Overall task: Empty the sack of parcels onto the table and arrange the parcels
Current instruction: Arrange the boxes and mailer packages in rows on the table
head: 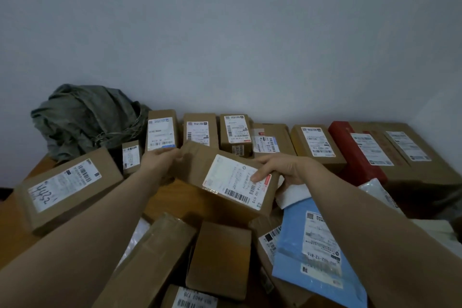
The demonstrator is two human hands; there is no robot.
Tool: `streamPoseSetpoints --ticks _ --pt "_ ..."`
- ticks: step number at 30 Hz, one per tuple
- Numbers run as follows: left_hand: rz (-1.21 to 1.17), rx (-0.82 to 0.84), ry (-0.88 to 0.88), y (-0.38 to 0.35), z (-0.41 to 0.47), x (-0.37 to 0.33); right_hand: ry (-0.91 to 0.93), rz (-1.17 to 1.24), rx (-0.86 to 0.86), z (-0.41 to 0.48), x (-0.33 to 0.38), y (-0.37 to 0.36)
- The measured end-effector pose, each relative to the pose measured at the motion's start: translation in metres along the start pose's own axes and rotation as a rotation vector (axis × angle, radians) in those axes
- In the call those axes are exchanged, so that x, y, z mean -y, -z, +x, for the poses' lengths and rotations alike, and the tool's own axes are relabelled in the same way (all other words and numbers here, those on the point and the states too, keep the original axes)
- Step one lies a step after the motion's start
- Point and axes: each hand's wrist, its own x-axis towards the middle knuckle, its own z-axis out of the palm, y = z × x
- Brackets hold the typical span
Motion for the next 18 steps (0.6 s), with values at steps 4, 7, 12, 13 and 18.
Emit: streamPoseSetpoints --ticks 4,7,12,13,18 --pt "0.166 0.006 0.109 0.01 0.015 0.018 -0.007 0.13 -0.164 0.027 0.008 -0.012" --pt "0.105 -0.038 0.136 0.017 0.028 0.025 0.08 0.195 -0.3 0.045 0.011 -0.024" --pt "0.222 -0.101 0.062 0.03 0.036 0.031 0.213 -0.119 -0.531 0.067 0.016 -0.045" --pt "0.275 -0.127 0.037 0.035 0.036 0.032 0.24 -0.207 -0.568 0.069 0.02 -0.049" --pt "0.43 -0.297 0.026 0.074 0.023 0.035 0.356 -0.311 -0.526 0.068 0.051 -0.085"
